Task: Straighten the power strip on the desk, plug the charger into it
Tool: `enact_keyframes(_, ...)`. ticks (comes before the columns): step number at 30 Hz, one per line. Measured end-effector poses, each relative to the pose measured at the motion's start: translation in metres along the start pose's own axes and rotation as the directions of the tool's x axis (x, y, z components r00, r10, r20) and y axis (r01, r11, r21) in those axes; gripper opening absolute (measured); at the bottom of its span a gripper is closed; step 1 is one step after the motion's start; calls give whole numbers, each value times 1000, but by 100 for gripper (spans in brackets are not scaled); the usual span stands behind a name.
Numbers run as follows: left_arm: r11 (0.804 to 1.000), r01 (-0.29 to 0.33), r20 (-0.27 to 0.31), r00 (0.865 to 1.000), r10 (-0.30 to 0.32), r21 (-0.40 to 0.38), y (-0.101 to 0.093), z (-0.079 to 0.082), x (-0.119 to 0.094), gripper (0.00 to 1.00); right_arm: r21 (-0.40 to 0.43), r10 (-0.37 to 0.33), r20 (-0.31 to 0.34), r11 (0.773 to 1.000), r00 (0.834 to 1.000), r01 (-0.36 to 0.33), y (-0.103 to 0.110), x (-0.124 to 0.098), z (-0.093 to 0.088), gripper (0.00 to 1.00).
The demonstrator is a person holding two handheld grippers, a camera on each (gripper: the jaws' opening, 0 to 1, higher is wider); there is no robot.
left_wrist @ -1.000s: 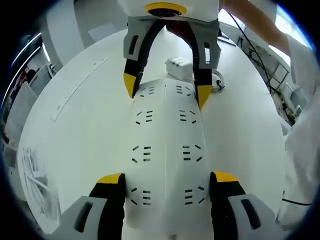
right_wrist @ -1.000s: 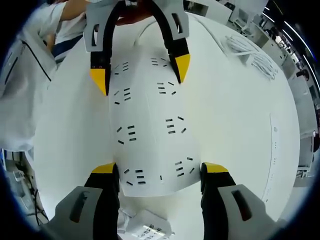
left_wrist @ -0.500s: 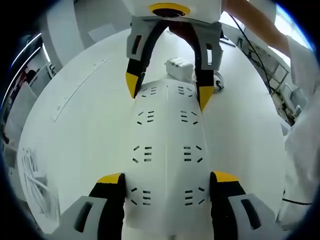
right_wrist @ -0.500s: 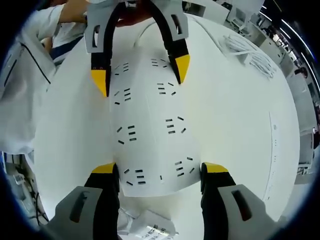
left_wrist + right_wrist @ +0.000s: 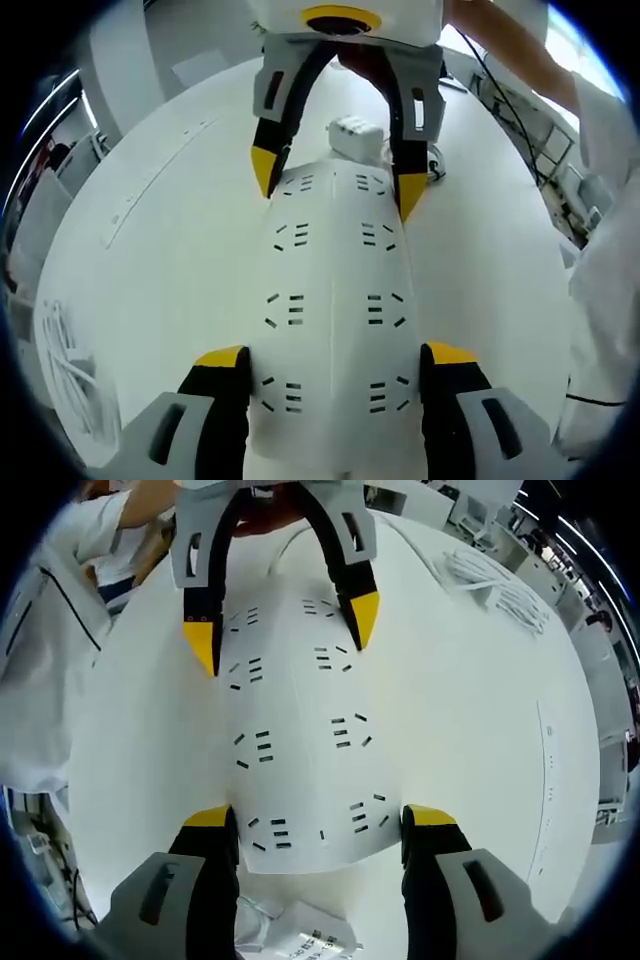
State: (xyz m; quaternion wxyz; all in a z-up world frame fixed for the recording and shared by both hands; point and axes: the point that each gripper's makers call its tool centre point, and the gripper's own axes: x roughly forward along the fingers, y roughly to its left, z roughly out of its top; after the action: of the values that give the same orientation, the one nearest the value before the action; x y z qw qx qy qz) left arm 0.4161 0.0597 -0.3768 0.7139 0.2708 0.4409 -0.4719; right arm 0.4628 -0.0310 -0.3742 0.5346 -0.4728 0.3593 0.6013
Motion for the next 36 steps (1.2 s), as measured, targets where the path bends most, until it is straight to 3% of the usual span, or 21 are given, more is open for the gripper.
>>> enact_keyframes(36, 999, 18, -41, 999, -16, 41, 1, 1, 0, 69, 36, -10, -11, 999, 1000, 11, 2, 0, 0, 65)
